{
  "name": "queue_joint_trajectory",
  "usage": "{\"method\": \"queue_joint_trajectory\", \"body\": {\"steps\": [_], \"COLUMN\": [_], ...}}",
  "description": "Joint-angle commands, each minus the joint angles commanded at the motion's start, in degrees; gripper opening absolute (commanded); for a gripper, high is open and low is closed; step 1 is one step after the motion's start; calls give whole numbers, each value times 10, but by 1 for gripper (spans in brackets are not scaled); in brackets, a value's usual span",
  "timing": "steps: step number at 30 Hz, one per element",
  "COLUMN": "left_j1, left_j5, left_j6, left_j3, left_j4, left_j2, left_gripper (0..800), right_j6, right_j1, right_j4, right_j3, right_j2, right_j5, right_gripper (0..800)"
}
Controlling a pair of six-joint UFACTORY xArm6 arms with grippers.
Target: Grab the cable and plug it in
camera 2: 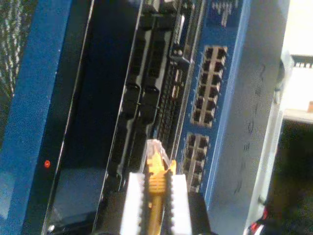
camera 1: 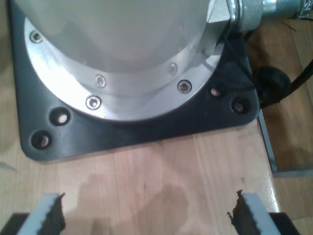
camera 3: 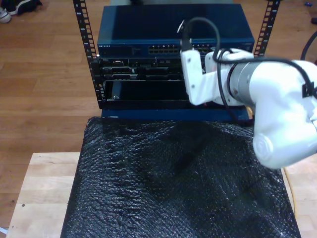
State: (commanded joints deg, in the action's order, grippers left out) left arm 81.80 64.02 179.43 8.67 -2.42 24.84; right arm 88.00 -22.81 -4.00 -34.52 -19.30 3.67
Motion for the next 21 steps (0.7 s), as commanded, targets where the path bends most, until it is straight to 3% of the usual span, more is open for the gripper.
{"method": "queue_joint_trajectory", "body": {"steps": [6,21], "left_j1": [0,0], "left_j5": [0,0], "left_j6": [0,0], "left_j3": [0,0], "left_j4": [0,0], "left_j2": [0,0], "left_gripper": [800,800], "right_j6": [-1,1], "right_j1": [-5,6], "right_j4": [0,-1], "right_j3": [25,16], "right_j2": [-2,66], "right_j5": [24,155], "right_gripper": [0,0]}}
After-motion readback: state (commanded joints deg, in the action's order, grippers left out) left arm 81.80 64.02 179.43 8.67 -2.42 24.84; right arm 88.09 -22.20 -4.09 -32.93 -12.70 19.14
